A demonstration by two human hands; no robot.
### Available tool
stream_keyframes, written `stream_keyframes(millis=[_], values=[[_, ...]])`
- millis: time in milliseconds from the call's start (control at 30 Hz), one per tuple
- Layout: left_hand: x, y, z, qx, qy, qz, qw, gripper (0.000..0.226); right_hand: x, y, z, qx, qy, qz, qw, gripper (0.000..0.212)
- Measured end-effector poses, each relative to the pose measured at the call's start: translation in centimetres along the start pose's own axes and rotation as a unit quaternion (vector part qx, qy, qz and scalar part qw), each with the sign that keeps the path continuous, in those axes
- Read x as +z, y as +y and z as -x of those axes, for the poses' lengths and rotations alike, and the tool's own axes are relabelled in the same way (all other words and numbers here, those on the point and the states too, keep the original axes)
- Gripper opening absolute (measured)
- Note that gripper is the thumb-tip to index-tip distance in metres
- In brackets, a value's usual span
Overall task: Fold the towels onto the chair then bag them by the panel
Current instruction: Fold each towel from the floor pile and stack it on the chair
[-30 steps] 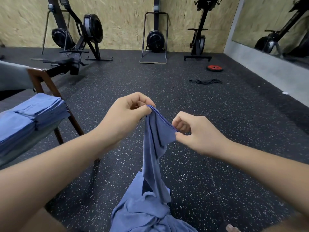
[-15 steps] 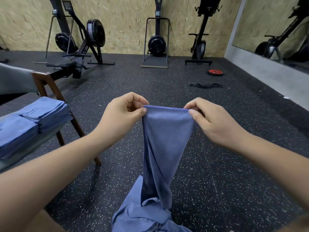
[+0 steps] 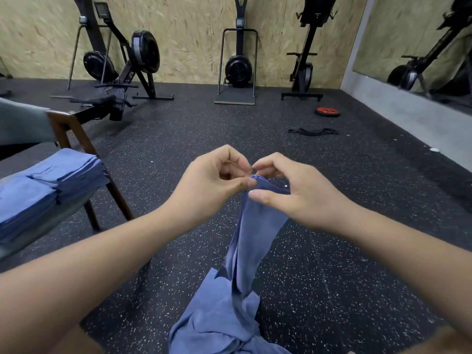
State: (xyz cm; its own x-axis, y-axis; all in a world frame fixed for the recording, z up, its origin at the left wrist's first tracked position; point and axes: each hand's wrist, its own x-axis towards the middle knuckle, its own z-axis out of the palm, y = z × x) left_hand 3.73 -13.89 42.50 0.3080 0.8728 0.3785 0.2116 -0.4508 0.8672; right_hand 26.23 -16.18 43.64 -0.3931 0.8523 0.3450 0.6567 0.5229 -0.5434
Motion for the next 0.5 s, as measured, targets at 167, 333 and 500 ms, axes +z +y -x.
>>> stream_keyframes(millis=[167,333,500], values=[[0.4,-0.5,0.0,0.015,0.011,0.029,0.999,0.019,0.7,0.3,-0.7,0.000,0.011,-0.081,0.997,0.011],[0.7,-1.8,0.3,-0.005,0.015,0.037,0.999,0.012,0.4,0.8,-1.3,-0.001,0.034,-0.081,0.996,0.008],[1.2,-2.7,1.0,-0.004,-0.012,0.020,1.000,0.010,-0.1,0.7,-1.6,-0.014,0.049,-0.084,0.995,0.007]])
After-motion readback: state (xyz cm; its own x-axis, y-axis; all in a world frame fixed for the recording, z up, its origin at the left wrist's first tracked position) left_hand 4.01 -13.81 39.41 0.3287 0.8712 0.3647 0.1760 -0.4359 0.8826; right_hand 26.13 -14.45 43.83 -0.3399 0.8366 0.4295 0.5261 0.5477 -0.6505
